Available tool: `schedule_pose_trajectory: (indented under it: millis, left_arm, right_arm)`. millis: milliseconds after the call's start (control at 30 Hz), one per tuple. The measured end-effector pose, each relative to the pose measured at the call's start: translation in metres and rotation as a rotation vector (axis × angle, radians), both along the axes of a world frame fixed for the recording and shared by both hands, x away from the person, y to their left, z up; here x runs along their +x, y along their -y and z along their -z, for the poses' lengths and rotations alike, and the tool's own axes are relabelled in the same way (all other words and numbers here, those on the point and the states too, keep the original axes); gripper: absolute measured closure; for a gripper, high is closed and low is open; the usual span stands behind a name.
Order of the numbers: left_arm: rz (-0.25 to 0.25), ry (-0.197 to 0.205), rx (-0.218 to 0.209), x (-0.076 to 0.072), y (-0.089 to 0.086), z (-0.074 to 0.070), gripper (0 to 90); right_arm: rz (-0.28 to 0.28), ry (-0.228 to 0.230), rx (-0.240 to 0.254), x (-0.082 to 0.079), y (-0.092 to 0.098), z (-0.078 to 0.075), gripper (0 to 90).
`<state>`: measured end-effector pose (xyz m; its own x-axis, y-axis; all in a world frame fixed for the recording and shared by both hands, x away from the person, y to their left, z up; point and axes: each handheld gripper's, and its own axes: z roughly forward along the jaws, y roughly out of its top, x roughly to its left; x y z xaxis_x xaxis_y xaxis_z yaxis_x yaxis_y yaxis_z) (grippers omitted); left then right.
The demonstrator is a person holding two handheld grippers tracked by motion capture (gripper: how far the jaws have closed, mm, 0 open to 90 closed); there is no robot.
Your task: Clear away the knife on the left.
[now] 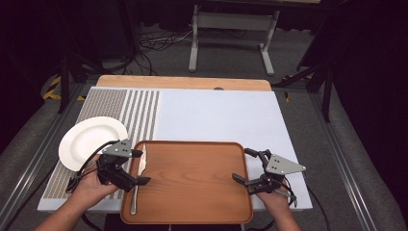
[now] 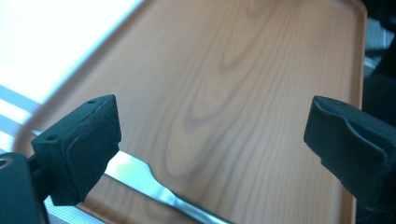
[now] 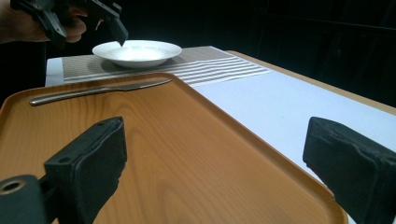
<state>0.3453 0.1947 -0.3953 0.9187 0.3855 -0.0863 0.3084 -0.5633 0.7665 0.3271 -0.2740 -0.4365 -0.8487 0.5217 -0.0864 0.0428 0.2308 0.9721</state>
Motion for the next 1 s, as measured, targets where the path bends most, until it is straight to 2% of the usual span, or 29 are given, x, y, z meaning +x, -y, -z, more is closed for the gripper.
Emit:
schedule_pose_trajectory:
  millis: [100,167,200,333,400,433,500,533,600,633,733,767,800,867,900,1000]
  left_arm:
    - [-0.019,0.060,-0.062,-0.006,-0.008,-0.004,4.8]
    - [-0.021,0.074,-0.074,-0.007,-0.011,-0.004,4.8]
    - [-0.031,0.103,-0.099,-0.011,-0.016,-0.005,4.8]
    - [-0.040,0.140,-0.142,-0.015,-0.023,-0.005,4.8]
    - [-0.052,0.151,-0.182,-0.018,-0.028,-0.004,4.8]
    - [-0.072,0.177,-0.226,-0.021,-0.033,-0.001,4.6]
    - [-0.090,0.195,-0.271,-0.024,-0.039,0.002,4.1]
    - [-0.090,0.195,-0.271,-0.024,-0.039,0.002,4.1]
    - [-0.106,0.214,-0.312,-0.026,-0.043,0.007,3.9]
    - [-0.130,0.245,-0.329,-0.028,-0.047,0.012,3.1]
    - [-0.142,0.261,-0.340,-0.030,-0.050,0.017,2.9]
    - [-0.154,0.278,-0.359,-0.031,-0.051,0.022,2.8]
    - [-0.178,0.299,-0.387,-0.033,-0.056,0.032,2.7]
    - [-0.188,0.292,-0.389,-0.033,-0.058,0.035,2.0]
    - [-0.198,0.273,-0.402,-0.033,-0.062,0.040,2.0]
    - [-0.209,0.268,-0.413,-0.034,-0.065,0.045,1.8]
  right_arm:
    - [0.003,0.002,0.002,0.000,0.001,0.000,6.8]
    - [0.003,0.002,0.001,0.000,0.001,0.000,6.8]
    - [0.004,0.002,0.001,0.000,0.001,0.000,6.8]
    - [0.004,0.001,-0.002,-0.001,0.001,0.000,6.8]
    - [0.004,0.000,0.000,-0.001,0.001,0.000,6.8]
    - [0.006,0.000,0.000,-0.001,0.002,0.000,6.8]
    - [0.008,0.001,-0.001,-0.001,0.002,0.000,6.8]
    - [0.008,0.001,-0.001,-0.001,0.002,0.000,6.8]
    - [0.010,0.002,0.000,-0.001,0.003,0.000,6.7]
    - [0.014,0.002,-0.002,-0.001,0.004,-0.001,6.8]
    - [0.016,0.004,-0.001,0.000,0.005,-0.001,6.7]
    - [0.019,0.006,-0.003,0.000,0.006,-0.001,6.7]
    - [0.022,0.004,-0.003,0.000,0.007,-0.001,6.7]
    - [0.029,0.003,0.000,0.000,0.009,0.000,6.7]
    - [0.033,0.001,-0.003,0.001,0.010,0.000,6.7]
    - [0.040,-0.005,-0.003,0.001,0.011,0.000,6.6]
